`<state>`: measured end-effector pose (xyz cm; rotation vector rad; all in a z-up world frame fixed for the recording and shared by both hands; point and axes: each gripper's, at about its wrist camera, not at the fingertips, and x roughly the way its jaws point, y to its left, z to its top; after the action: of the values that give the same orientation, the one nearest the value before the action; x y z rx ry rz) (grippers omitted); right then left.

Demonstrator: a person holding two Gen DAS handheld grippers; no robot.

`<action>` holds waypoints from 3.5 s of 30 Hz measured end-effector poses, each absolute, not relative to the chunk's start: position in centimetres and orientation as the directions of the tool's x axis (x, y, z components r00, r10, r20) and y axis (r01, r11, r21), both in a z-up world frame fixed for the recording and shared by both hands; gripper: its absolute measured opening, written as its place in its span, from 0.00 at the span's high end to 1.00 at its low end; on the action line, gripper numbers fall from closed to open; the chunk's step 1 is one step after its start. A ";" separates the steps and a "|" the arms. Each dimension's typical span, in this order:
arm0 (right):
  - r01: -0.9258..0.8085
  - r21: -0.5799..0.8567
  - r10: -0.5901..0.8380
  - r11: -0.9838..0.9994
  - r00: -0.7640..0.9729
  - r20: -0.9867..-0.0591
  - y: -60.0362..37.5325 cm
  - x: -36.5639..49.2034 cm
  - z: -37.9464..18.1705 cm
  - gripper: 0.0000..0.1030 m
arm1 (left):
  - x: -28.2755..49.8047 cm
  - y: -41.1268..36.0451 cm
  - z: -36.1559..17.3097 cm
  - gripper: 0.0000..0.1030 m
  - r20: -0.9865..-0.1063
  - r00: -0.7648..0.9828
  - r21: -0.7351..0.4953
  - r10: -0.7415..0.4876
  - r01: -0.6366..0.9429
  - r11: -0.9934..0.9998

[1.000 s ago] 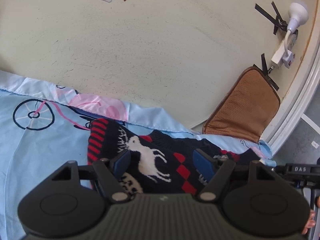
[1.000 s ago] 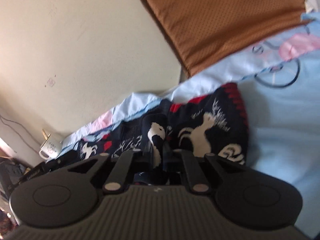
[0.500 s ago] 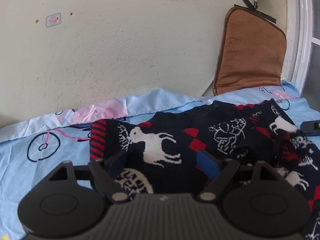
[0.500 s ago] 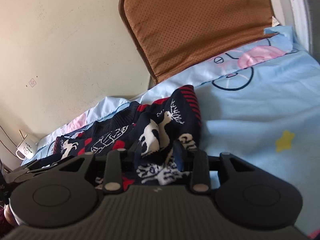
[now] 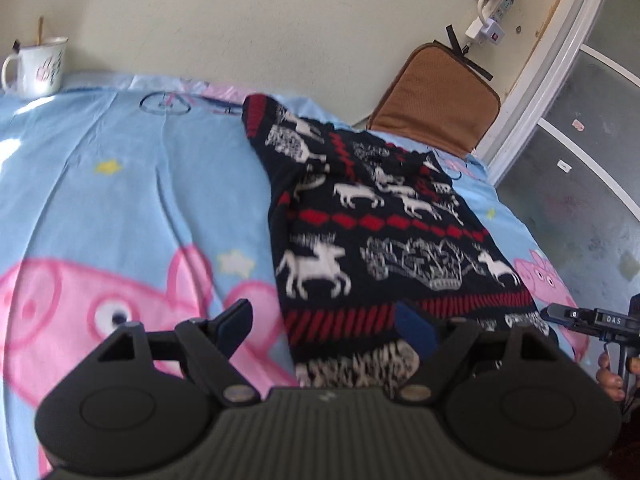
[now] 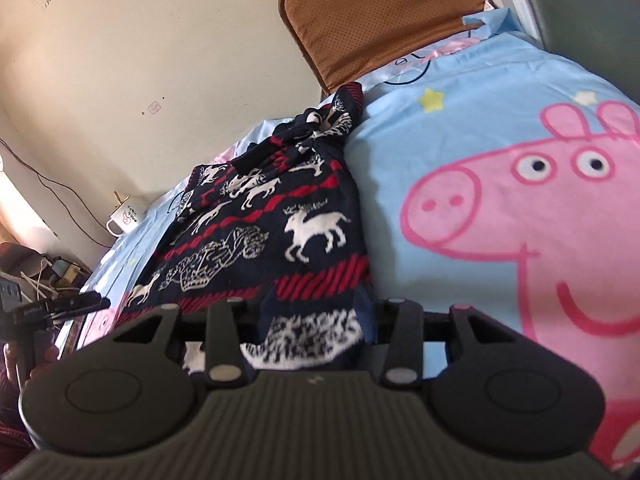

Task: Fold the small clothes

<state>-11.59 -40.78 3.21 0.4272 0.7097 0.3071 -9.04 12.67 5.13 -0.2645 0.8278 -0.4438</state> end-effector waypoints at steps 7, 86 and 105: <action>-0.153 0.512 0.469 0.845 0.673 -0.572 -41.4 -16.1 1.7 0.55 | -14.9 13.6 3.6 0.26 -0.670 0.524 -0.495 -0.526 0.212 0.842; -0.352 0.357 0.499 0.865 0.527 -0.688 -31.1 24.9 6.0 0.88 | 26.1 0.7 5.5 0.87 -0.732 0.580 -0.246 -0.358 0.266 0.932; -0.428 0.218 0.476 0.877 0.710 -0.519 -32.7 -2.9 7.8 0.89 | -5.3 2.6 8.6 0.87 -0.534 0.679 -0.292 -0.504 0.411 0.864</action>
<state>-2.89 -32.75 7.84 0.0842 0.5991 0.5017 -5.34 2.58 8.59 -0.1523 0.6444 -0.5159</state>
